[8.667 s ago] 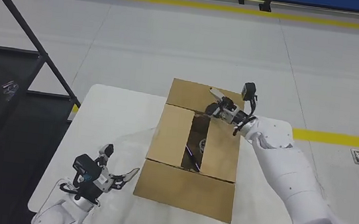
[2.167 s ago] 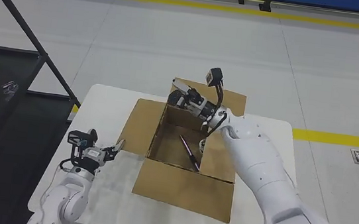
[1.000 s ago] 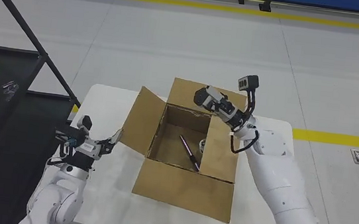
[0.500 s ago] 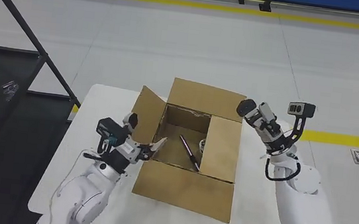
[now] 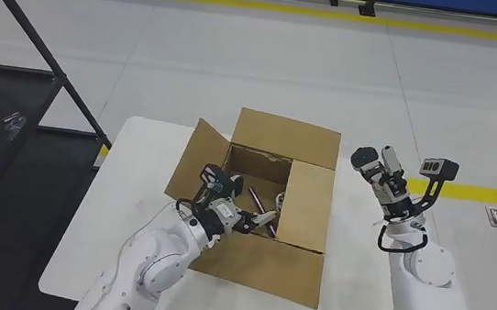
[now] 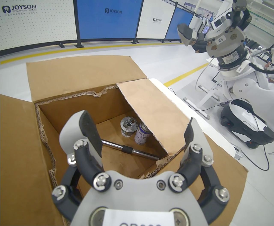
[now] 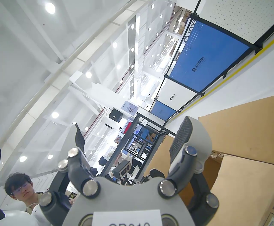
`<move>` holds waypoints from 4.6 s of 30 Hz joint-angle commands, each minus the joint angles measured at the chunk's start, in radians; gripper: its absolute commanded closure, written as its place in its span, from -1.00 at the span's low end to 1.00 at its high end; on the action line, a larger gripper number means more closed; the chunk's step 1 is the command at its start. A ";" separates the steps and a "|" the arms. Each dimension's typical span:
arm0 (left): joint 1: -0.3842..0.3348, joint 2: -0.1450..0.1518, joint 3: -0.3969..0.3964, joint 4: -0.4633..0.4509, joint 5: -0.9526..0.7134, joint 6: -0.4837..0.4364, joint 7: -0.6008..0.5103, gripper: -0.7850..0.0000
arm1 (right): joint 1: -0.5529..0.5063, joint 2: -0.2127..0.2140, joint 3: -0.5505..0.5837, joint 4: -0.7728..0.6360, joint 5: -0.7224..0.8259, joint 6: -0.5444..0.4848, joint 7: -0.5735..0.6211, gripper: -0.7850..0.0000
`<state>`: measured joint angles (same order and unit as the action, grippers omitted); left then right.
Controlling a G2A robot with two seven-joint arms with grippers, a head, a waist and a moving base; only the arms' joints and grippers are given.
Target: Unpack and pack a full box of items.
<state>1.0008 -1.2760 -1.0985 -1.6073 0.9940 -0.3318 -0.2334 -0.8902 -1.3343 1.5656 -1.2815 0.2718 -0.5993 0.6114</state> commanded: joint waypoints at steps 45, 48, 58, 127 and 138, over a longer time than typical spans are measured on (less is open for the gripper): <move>-0.446 -0.163 0.247 0.702 -1.010 -0.206 -0.530 -1.00 | -0.078 0.037 0.037 -0.039 0.146 -0.031 0.007 -1.00; -0.445 -0.161 0.235 0.695 -1.039 -0.226 -0.546 -1.00 | -0.079 0.039 0.036 -0.038 0.152 -0.034 0.008 -1.00; -0.441 -0.164 0.228 0.618 -1.039 -0.222 -0.529 -1.00 | -0.080 0.045 0.035 -0.038 0.177 -0.053 0.011 -1.00; -0.751 -0.586 0.528 1.275 -1.061 -0.215 -0.293 -1.00 | -0.310 0.065 0.215 -0.139 0.302 -0.286 -0.180 -1.00; -0.801 -0.544 0.441 1.298 -1.105 -0.405 -0.356 -1.00 | -0.258 0.074 0.242 -0.121 0.275 -0.263 -0.182 -1.00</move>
<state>0.2028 -1.8275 -0.6472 -0.3092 -0.1081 -0.7171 -0.5893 -1.1560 -1.2613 1.8071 -1.4035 0.5543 -0.8658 0.4212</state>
